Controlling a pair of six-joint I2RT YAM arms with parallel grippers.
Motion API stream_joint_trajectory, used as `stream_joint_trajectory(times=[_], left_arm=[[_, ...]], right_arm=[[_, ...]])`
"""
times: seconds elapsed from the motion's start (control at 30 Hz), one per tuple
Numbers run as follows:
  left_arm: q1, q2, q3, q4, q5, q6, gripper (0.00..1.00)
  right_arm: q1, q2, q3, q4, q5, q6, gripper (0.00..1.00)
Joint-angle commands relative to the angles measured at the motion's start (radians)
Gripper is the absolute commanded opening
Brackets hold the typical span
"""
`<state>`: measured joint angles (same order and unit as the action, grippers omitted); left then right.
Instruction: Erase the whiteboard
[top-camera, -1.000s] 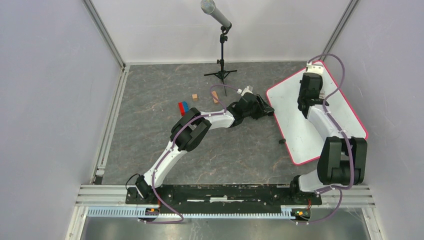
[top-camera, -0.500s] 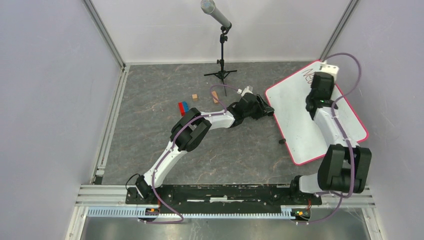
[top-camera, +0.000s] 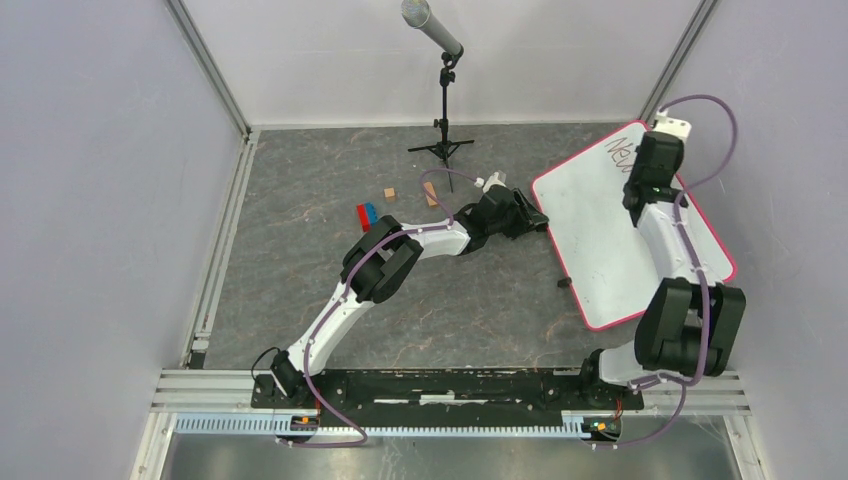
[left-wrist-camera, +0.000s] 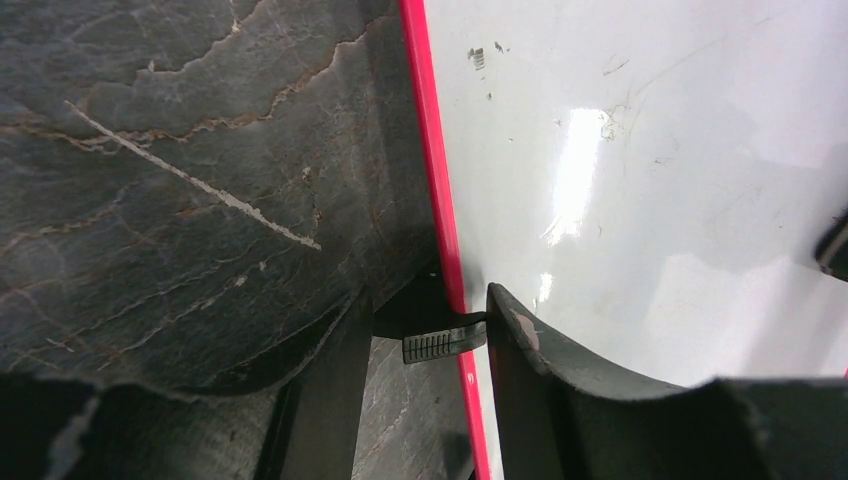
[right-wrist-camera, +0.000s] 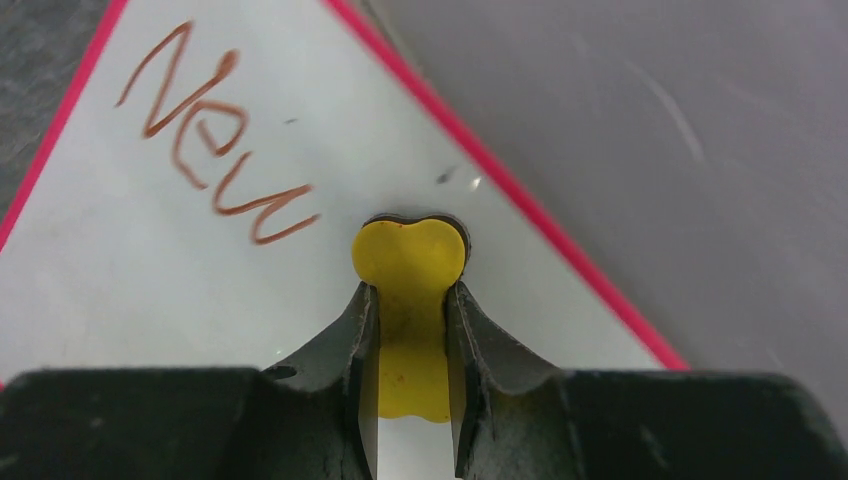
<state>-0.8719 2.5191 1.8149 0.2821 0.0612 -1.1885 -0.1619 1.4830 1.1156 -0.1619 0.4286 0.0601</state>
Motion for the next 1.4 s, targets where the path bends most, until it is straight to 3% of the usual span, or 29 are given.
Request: stream_joint_trajectory(times=[0.0,0.13,0.37,0.5,0.77,0.9,1.13,1.37], left_arm=[[-0.016,0.035,-0.017,-0.175,-0.017,0.038,0.53],[-0.016,0.035,-0.017,-0.175,-0.017,0.038,0.52],[-0.017,0.037,-0.014,-0.175,-0.017,0.041,0.52],[-0.016,0.039,-0.013,-0.174,-0.015,0.042,0.52],[-0.016,0.037,-0.012,-0.174,-0.014,0.042,0.49],[-0.016,0.038,-0.013,-0.173,-0.015,0.042,0.49],[-0.016,0.037,-0.016,-0.170,-0.013,0.044,0.50],[-0.016,0.037,-0.017,-0.169,-0.014,0.042,0.50]], right_arm=[[-0.065,-0.079,-0.023,-0.029,0.079,-0.009,0.18],[-0.045,-0.053,-0.017,-0.029,0.060,-0.003,0.17],[0.118,0.082,0.034,-0.002,0.054,0.008,0.18],[0.112,0.108,0.091,-0.029,0.062,0.005,0.17],[-0.026,0.055,0.191,-0.061,0.082,-0.050,0.17],[-0.006,0.086,0.207,-0.076,0.064,-0.044,0.16],[0.139,0.162,0.111,-0.007,0.055,-0.084,0.16],[0.064,0.148,0.174,-0.046,0.042,-0.087,0.17]])
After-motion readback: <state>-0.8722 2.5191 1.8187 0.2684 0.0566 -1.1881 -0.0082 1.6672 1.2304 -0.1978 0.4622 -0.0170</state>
